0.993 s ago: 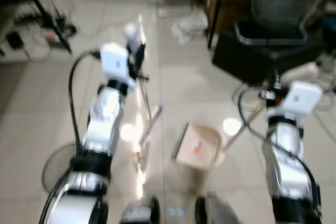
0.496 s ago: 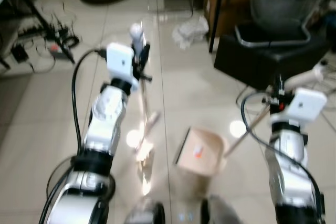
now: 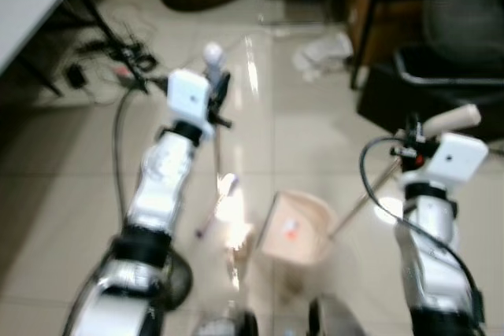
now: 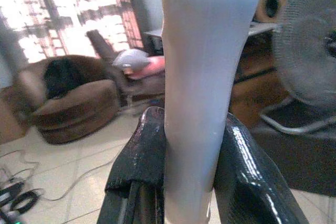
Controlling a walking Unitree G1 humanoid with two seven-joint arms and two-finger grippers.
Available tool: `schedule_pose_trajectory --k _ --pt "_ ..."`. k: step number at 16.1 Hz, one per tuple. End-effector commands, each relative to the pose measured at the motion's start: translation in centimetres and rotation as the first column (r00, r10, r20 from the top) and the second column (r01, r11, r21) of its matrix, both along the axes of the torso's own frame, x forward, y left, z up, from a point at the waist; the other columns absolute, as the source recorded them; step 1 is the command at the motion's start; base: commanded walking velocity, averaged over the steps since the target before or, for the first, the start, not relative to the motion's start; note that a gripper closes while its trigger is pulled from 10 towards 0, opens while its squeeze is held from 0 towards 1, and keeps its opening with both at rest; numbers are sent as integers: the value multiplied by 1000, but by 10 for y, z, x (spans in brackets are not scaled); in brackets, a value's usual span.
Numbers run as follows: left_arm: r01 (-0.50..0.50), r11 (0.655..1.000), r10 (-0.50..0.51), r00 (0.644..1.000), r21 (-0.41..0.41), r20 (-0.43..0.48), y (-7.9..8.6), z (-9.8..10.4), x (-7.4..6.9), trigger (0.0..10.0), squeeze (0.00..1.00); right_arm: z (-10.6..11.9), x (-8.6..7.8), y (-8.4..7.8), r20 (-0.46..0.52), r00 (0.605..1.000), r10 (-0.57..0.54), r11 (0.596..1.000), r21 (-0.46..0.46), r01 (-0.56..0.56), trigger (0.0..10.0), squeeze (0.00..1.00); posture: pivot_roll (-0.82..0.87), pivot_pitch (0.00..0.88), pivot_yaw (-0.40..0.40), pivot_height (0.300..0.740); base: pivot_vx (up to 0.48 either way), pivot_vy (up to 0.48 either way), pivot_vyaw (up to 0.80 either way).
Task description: Sweep floor
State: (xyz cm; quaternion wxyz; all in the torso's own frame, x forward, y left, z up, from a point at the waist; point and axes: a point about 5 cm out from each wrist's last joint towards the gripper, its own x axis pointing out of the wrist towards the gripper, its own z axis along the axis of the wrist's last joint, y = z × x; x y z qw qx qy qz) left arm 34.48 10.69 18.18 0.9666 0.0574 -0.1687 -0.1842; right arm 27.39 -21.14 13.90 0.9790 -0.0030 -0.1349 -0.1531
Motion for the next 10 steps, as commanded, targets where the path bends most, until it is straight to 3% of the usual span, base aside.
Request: schedule_pose_trajectory --k 1,10 --pt "-18 1000 18 999 -6 42 8 11 0 10000 0 8 1 3 43 999 12 1000 -7 -12 10000 0 6 147 111 740 322 0 0" --pt "26 1000 -26 1000 -6 -5 3 3 -2 10000 0 9 1 0 42 999 14 1000 -14 -13 10000 0 1 161 132 740 0 0 0"
